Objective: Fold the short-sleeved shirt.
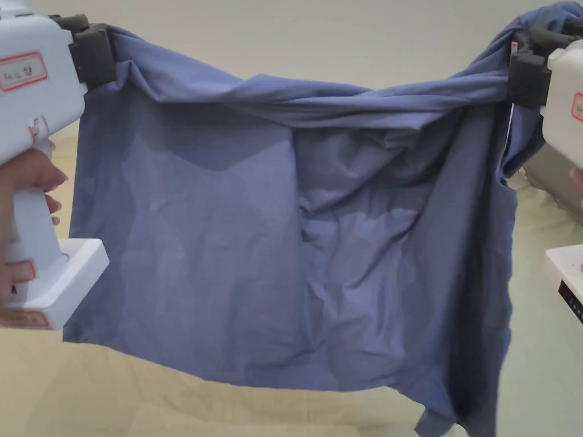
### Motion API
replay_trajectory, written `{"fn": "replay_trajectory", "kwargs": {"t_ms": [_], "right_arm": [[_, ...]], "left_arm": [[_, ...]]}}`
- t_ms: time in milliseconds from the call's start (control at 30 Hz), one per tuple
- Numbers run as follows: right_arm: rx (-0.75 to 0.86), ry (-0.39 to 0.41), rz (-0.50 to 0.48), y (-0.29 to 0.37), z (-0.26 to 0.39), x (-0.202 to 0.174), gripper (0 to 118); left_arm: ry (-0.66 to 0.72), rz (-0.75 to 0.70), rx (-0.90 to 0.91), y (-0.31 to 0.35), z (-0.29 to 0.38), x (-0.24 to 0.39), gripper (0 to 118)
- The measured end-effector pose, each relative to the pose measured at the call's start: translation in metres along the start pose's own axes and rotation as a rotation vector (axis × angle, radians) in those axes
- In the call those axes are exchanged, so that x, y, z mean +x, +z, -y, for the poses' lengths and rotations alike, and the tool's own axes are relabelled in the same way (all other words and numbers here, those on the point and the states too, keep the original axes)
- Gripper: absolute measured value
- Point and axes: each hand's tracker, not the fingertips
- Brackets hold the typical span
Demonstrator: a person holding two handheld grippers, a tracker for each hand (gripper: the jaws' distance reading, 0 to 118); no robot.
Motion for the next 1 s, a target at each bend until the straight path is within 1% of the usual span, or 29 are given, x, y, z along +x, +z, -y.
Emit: {"fn": "replay_trajectory", "kwargs": {"t_ms": [67,133,200,333,433,500,600,633,700,767,833,900,1000], "right_arm": [[-0.003,0.011,0.011,-0.018,-0.001,0.003,15],[-0.007,0.043,0.034,-0.037,0.000,0.003,15],[-0.017,0.065,0.045,-0.058,0.003,0.003,15],[-0.061,0.068,0.060,-0.107,0.017,0.005,15],[-0.103,0.100,0.099,-0.141,0.039,0.002,15],[-0.131,0.095,0.105,-0.158,0.056,0.000,15],[-0.203,0.058,0.093,-0.180,0.087,-0.006,15],[-0.225,0.065,0.090,-0.188,0.101,-0.011,15],[-0.279,0.110,0.089,-0.199,0.129,-0.019,15],[-0.329,0.108,0.080,-0.204,0.156,-0.027,15],[-0.381,0.097,0.058,-0.204,0.183,-0.034,15],[-0.424,0.099,0.040,-0.201,0.212,-0.040,15],[-0.504,0.066,0.007,-0.182,0.252,-0.048,15]], "left_arm": [[-0.013,-0.001,-0.008,-0.006,-0.001,0.002,7],[-0.043,-0.008,-0.018,-0.019,0.001,0.005,7],[-0.044,-0.008,-0.036,-0.034,0.002,0.005,7],[-0.040,-0.006,-0.088,-0.072,0.012,0.004,7],[-0.026,-0.012,-0.123,-0.093,0.027,0.000,7],[-0.006,-0.018,-0.147,-0.101,0.041,-0.004,7],[0.013,-0.038,-0.200,-0.113,0.073,-0.008,7],[0.008,-0.040,-0.237,-0.117,0.088,-0.010,7],[0.002,-0.052,-0.283,-0.120,0.115,-0.014,7],[0.026,-0.056,-0.336,-0.117,0.144,-0.021,7],[0.058,-0.066,-0.390,-0.110,0.173,-0.030,7],[0.057,-0.075,-0.445,-0.097,0.202,-0.037,7],[0.056,-0.080,-0.507,-0.063,0.246,-0.045,7]]}}
